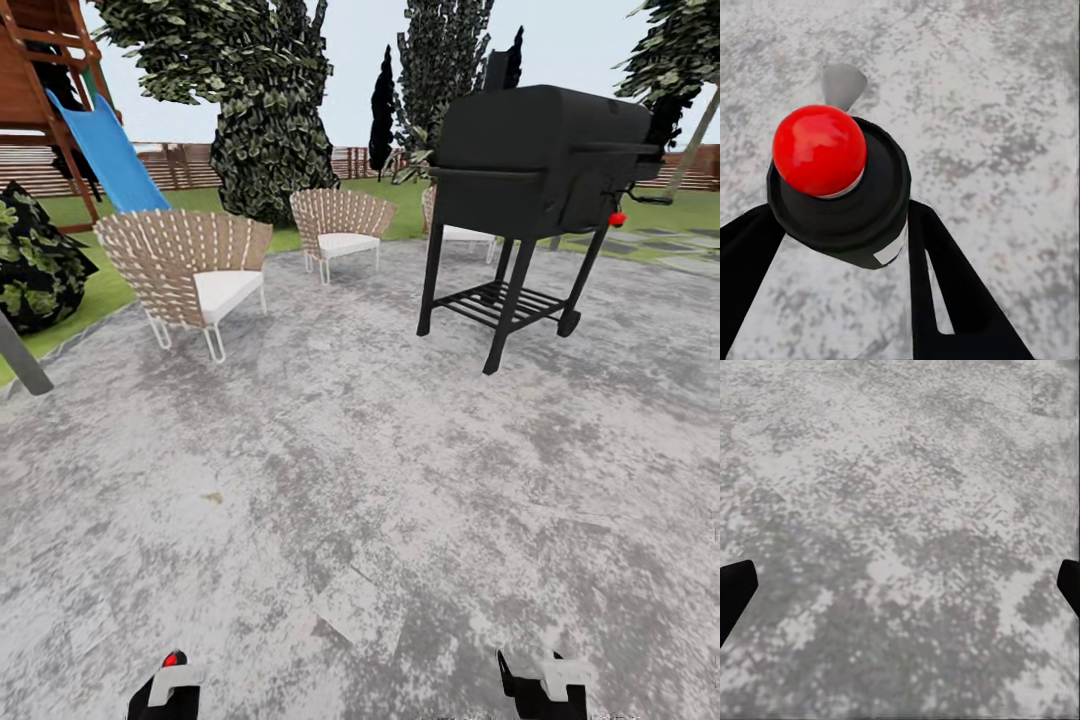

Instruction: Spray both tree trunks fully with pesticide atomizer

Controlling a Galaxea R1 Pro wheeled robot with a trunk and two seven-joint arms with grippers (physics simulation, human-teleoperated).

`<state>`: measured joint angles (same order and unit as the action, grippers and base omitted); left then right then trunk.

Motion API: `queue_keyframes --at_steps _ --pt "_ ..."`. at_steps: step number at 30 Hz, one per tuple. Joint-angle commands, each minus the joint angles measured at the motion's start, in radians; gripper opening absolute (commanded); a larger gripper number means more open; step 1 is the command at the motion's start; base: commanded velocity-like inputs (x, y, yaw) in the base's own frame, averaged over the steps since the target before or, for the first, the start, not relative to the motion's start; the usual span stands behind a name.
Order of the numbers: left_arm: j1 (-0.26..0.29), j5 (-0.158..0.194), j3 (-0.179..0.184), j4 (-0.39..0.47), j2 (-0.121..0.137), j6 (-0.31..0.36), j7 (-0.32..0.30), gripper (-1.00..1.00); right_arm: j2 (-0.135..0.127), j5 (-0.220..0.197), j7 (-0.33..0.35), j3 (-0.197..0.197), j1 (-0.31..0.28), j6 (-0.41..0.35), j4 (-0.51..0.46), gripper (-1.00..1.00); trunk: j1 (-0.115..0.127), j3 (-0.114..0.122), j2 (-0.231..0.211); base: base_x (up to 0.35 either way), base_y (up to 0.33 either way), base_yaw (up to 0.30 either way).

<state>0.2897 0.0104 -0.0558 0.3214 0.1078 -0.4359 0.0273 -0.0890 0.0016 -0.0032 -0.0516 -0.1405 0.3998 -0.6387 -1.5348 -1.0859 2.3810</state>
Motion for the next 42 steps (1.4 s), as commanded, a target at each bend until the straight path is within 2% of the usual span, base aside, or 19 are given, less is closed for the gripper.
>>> queue_keyframes --at_steps 1,19,42 --pt "-0.001 0.001 0.000 0.003 0.001 -0.001 -0.001 -1.00 0.000 0.000 0.000 0.000 0.000 0.000 0.000 1.00 0.000 0.001 0.000 0.000 0.000 -0.286" --pt "-0.018 -0.004 0.001 0.010 -0.002 0.000 0.000 -1.00 -0.002 0.000 0.000 -0.001 0.000 -0.001 0.002 1.00 0.000 0.011 0.000 0.011 -0.001 -0.286" --pt "-0.018 -0.007 0.002 0.008 -0.002 0.000 0.000 -1.00 0.000 0.000 0.000 0.000 0.000 -0.001 0.013 1.00 0.000 0.025 0.000 0.285 -0.117 -0.287"
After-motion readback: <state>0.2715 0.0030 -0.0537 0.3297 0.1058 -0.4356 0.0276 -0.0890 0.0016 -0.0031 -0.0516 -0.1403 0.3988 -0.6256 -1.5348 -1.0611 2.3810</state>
